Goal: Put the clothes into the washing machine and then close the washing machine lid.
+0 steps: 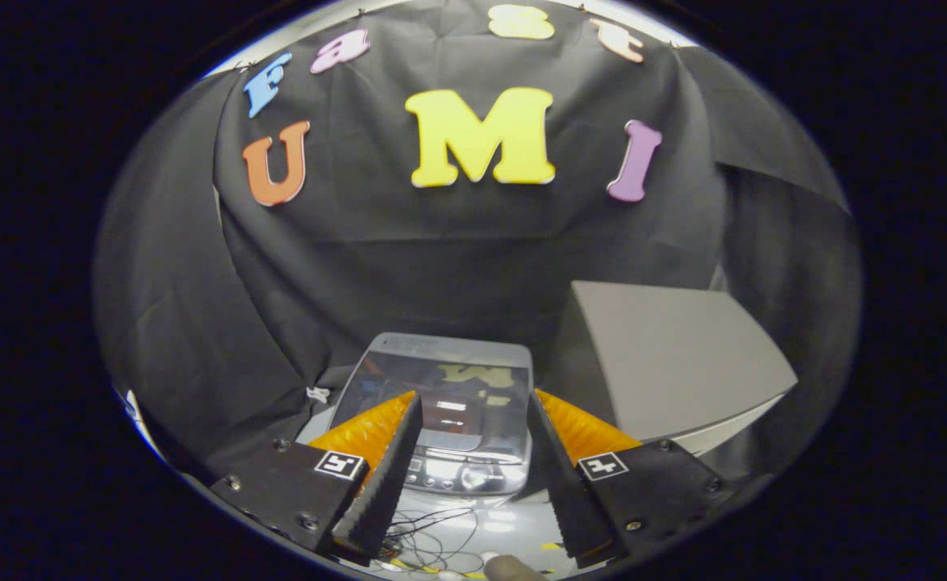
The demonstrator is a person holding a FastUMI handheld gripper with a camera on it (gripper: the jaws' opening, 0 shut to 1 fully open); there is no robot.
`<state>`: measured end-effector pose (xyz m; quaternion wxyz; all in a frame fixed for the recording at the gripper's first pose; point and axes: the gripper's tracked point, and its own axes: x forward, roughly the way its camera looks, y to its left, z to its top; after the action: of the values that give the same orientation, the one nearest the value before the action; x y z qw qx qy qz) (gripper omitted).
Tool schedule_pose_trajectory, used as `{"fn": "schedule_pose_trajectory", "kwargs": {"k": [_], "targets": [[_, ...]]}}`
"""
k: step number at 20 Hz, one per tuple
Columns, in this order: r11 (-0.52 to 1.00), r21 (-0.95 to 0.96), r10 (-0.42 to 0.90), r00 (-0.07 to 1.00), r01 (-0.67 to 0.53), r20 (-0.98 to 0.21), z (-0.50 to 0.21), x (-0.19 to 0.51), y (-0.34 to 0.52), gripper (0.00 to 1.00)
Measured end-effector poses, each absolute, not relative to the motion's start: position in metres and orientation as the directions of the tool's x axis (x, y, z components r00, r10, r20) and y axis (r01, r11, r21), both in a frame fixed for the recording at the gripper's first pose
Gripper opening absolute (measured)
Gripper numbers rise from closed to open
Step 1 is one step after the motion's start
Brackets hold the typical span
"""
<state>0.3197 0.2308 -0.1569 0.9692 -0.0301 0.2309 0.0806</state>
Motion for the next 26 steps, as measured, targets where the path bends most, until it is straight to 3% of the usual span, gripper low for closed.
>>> {"fn": "schedule_pose_trajectory", "kwargs": {"k": [6,8,15,21,26], "targets": [[0.995,-0.034,0.087,0.966,-0.098,-0.244,-0.058,0.235,0.127,0.84],[0.997,-0.012,0.07,0.981,-0.073,-0.183,-0.03,0.206,0.094,1.0],[0.999,0.036,0.031,0.999,-0.032,0.008,0.025,0.1,-0.037,1.0],[0.998,0.055,-0.023,0.999,0.021,0.049,0.026,0.028,-0.119,0.99],[0.997,0.068,-0.054,0.995,0.048,0.085,0.033,-0.006,-0.135,0.99]]}}
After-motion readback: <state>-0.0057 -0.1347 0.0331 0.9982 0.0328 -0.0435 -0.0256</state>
